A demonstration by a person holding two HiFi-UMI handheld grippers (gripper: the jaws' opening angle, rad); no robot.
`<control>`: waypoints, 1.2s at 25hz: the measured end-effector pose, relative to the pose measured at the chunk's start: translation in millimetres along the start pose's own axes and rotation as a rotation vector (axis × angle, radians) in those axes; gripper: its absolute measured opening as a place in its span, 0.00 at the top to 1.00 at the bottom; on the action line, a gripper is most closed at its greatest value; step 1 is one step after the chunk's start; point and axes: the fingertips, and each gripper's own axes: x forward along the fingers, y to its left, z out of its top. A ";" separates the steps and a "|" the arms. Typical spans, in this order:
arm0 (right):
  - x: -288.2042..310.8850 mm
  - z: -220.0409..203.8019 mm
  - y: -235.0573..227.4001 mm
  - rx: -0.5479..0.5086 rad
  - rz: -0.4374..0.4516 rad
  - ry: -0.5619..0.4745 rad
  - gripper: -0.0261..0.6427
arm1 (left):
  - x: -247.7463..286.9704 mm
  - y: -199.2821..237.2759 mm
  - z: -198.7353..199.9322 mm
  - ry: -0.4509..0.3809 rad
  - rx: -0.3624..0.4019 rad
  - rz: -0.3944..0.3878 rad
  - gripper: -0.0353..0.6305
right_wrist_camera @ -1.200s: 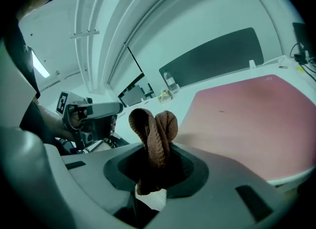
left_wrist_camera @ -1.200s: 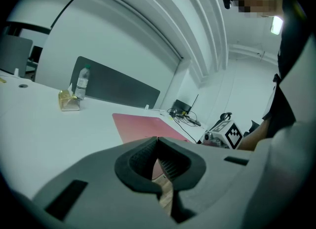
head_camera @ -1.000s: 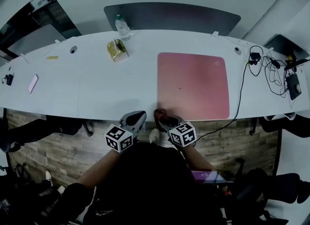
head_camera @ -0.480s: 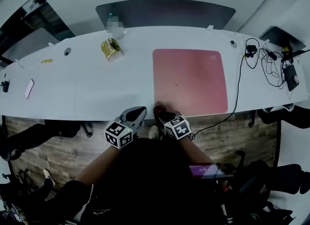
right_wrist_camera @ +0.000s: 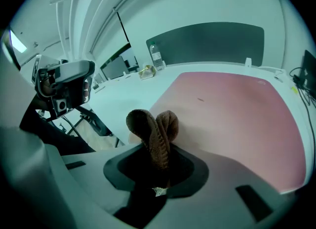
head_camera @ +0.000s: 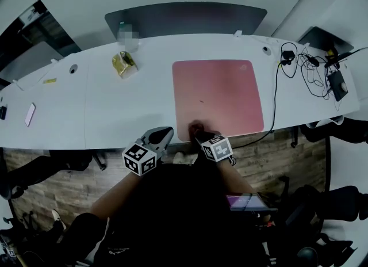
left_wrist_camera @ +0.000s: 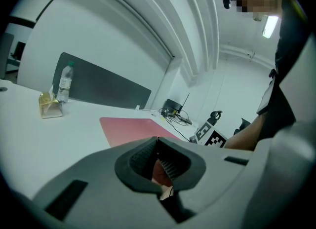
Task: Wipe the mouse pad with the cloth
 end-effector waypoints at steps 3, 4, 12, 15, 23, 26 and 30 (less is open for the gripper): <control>-7.9 -5.4 -14.9 0.017 -0.024 -0.010 0.78 | 5.0 0.3 0.1 0.004 0.003 -0.010 0.93; -10.6 -6.8 -21.0 0.017 -0.035 -0.011 0.78 | 7.3 0.7 -0.2 0.005 0.002 -0.014 0.93; -37.1 -16.7 -74.0 0.067 -0.100 -0.026 0.78 | 37.0 -5.5 4.6 0.015 -0.006 -0.053 0.93; -45.2 -20.3 -87.3 0.078 -0.112 -0.037 0.78 | 48.0 -8.8 5.9 0.025 -0.010 -0.071 0.93; -66.5 -32.3 -120.0 0.066 -0.146 -0.036 0.78 | 72.5 -17.9 6.3 0.059 -0.021 -0.112 0.93; -75.1 -35.6 -135.7 0.063 -0.155 -0.041 0.78 | 84.2 -19.7 7.2 0.071 -0.019 -0.122 0.93; -87.9 -44.1 -155.4 0.074 -0.171 -0.052 0.78 | 96.5 -24.1 11.7 0.075 -0.013 -0.131 0.94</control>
